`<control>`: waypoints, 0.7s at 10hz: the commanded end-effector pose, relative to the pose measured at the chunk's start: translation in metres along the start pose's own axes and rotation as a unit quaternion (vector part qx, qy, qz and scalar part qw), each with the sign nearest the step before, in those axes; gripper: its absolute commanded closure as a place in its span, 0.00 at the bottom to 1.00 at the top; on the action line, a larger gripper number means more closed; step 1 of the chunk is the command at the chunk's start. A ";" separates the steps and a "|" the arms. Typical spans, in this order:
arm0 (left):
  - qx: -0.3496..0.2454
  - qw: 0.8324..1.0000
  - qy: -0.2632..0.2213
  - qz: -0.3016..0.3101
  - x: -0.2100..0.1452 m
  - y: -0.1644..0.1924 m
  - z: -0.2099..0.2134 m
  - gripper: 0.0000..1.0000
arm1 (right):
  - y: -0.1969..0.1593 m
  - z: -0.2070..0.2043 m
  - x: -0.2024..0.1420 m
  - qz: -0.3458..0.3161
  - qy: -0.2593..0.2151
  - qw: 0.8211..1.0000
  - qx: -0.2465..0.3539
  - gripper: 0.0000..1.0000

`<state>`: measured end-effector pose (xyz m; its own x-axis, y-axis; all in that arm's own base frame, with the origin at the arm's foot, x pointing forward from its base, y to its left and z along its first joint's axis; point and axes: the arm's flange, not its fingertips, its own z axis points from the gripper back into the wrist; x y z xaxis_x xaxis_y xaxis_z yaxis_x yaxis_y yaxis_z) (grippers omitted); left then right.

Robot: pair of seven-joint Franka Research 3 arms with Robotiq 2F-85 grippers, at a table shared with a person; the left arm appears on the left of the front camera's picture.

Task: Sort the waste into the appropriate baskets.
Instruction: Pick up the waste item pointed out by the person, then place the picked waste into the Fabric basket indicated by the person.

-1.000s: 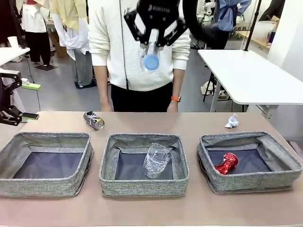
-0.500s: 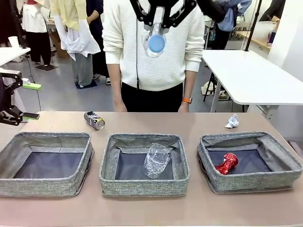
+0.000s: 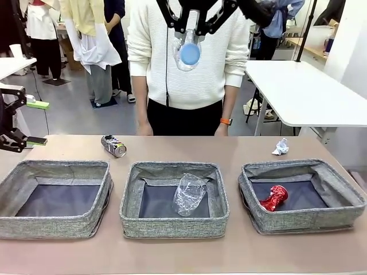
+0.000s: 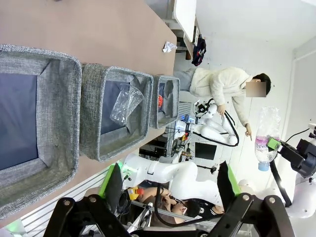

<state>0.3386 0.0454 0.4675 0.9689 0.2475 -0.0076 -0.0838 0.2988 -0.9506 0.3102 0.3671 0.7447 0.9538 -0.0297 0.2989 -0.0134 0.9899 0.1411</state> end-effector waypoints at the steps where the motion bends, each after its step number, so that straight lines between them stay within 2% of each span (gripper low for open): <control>1: 0.001 1.000 0.006 -0.009 -0.001 0.002 0.003 0.00 | -0.001 0.002 -0.002 -0.003 -0.001 1.000 0.008 0.82; 7: 0.001 1.000 0.006 -0.009 -0.001 0.002 0.003 0.00 | -0.001 0.002 -0.002 -0.003 -0.001 1.000 0.008 0.82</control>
<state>0.3386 0.0454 0.4675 0.9689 0.2475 -0.0076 -0.0838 0.2988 -0.9506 0.3102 0.3671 0.7447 0.9538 -0.0297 0.2989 -0.0134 0.9899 0.1411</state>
